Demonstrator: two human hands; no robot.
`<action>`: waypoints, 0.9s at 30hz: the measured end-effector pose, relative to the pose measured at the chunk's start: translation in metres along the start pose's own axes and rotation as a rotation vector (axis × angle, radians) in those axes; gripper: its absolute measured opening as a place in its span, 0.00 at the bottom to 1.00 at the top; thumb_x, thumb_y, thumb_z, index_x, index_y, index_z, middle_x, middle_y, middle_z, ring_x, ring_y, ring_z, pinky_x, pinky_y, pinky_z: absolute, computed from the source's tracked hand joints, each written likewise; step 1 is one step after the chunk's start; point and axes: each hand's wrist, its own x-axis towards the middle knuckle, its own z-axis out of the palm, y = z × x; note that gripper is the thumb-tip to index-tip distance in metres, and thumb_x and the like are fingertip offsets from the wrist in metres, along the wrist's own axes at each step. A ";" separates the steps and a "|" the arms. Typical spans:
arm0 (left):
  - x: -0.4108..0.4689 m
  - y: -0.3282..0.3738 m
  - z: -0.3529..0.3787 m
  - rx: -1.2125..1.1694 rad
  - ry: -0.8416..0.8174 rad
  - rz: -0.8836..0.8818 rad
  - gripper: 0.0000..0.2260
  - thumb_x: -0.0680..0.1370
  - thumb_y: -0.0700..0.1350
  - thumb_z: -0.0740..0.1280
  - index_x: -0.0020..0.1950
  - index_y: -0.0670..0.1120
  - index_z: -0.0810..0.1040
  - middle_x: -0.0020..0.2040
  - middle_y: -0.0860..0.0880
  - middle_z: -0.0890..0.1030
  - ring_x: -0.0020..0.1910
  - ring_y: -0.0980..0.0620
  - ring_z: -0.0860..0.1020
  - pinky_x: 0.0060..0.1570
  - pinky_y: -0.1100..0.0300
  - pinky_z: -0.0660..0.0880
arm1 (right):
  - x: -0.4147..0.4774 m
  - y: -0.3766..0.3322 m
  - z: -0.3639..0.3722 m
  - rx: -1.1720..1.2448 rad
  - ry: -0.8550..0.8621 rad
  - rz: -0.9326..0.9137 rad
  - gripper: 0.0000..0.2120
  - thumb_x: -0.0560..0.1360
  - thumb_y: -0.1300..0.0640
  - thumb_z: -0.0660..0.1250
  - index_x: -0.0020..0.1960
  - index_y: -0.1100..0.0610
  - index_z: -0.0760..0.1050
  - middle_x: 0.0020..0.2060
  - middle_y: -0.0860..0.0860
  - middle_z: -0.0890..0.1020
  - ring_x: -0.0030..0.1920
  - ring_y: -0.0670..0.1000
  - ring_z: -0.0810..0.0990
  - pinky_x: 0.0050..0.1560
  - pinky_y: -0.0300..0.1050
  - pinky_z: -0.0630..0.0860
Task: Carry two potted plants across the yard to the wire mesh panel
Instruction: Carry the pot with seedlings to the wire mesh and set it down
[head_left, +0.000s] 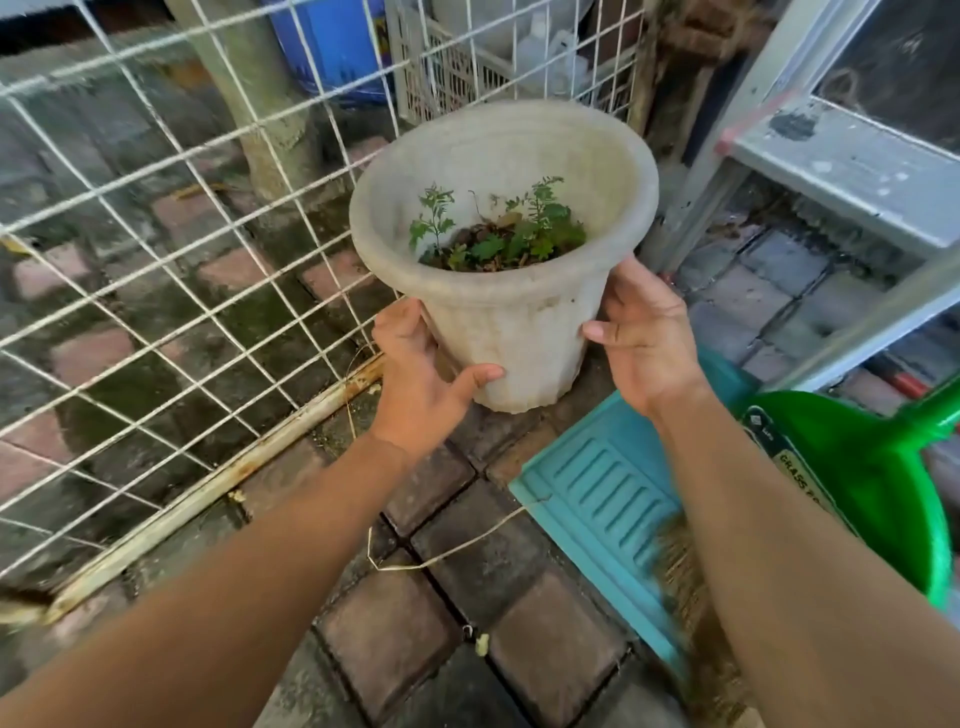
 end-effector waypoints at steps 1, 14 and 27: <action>-0.001 -0.004 0.002 0.001 -0.009 -0.014 0.44 0.70 0.71 0.75 0.74 0.58 0.53 0.74 0.39 0.63 0.80 0.25 0.64 0.78 0.27 0.68 | -0.004 0.003 0.000 0.005 0.013 0.018 0.47 0.63 0.81 0.66 0.81 0.69 0.59 0.79 0.67 0.66 0.80 0.65 0.65 0.77 0.61 0.70; -0.002 -0.014 0.031 0.117 -0.021 0.015 0.39 0.73 0.68 0.75 0.74 0.57 0.57 0.73 0.27 0.59 0.81 0.23 0.61 0.78 0.25 0.66 | -0.018 0.000 -0.003 0.085 0.372 0.091 0.20 0.79 0.36 0.57 0.59 0.46 0.79 0.69 0.48 0.81 0.71 0.53 0.77 0.69 0.58 0.72; 0.005 0.041 -0.006 -0.209 0.281 -0.031 0.28 0.72 0.39 0.69 0.67 0.53 0.62 0.68 0.44 0.72 0.72 0.45 0.75 0.75 0.43 0.76 | -0.030 -0.018 0.009 -0.123 0.352 -0.089 0.45 0.68 0.39 0.70 0.80 0.47 0.56 0.73 0.53 0.75 0.76 0.55 0.73 0.71 0.49 0.74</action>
